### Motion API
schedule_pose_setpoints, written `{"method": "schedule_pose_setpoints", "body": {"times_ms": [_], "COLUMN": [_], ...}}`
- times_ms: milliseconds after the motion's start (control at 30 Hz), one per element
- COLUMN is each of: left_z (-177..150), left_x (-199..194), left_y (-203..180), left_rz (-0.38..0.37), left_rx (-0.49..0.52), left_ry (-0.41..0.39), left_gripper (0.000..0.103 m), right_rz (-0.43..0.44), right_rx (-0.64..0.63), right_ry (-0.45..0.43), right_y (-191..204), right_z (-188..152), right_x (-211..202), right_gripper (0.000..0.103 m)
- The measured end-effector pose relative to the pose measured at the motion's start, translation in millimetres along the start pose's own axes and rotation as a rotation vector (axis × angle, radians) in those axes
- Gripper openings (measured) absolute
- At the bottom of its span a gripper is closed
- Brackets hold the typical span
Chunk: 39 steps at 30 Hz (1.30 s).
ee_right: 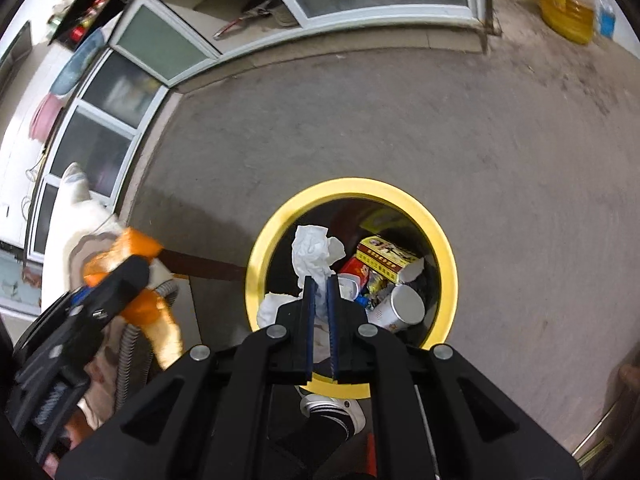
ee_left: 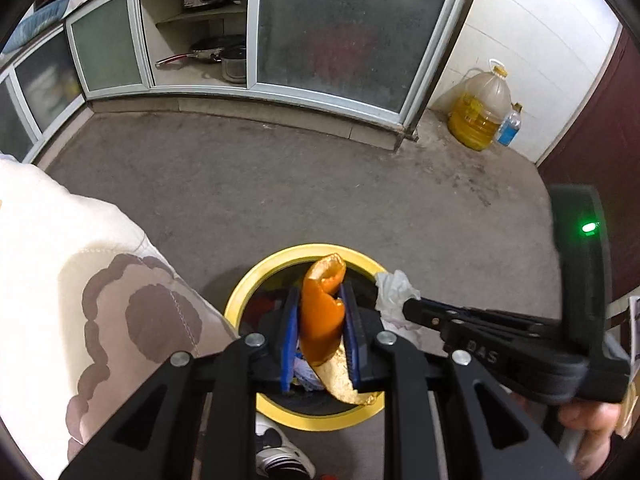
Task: Collect trash
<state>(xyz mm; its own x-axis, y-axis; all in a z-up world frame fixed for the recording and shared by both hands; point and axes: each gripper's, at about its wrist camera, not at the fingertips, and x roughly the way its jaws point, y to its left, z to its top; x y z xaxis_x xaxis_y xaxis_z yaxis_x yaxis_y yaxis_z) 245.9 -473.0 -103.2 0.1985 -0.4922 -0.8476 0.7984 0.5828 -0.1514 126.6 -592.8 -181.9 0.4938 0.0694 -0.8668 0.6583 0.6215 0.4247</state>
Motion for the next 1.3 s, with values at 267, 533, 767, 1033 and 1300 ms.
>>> {"method": "schedule_pose_setpoints", "body": {"times_ms": [267, 533, 767, 1033, 1300], "left_z": [1.9, -19.8, -69.7, -133.9, -181.2], "left_x": [-36.1, -101.1, -176.1, -235.3, -287.0], "left_y": [-5.6, 17.2, 32.2, 17.7, 7.0], "left_rz": [-0.02, -0.076, -0.127, -0.049, 0.017], "left_rx": [-0.014, -0.139, -0.192, -0.118, -0.048], "left_ry": [-0.116, -0.249, -0.37, -0.511, -0.591], "left_gripper": [0.082, 0.095, 0.095, 0.095, 0.095], "right_rz": [-0.013, -0.035, 0.038, -0.056, -0.362], "right_rx": [0.057, 0.05, -0.005, -0.141, -0.352], "right_ry": [-0.01, -0.087, -0.361, -0.559, -0.862], "right_y": [-13.8, -10.0, 24.8, 87.1, 151.3], "right_z": [1.5, -26.2, -94.9, -155.1, -225.5], "right_x": [-5.5, -47.4, -129.2, -192.2, -255.0], "right_gripper": [0.065, 0.074, 0.095, 0.095, 0.095]}}
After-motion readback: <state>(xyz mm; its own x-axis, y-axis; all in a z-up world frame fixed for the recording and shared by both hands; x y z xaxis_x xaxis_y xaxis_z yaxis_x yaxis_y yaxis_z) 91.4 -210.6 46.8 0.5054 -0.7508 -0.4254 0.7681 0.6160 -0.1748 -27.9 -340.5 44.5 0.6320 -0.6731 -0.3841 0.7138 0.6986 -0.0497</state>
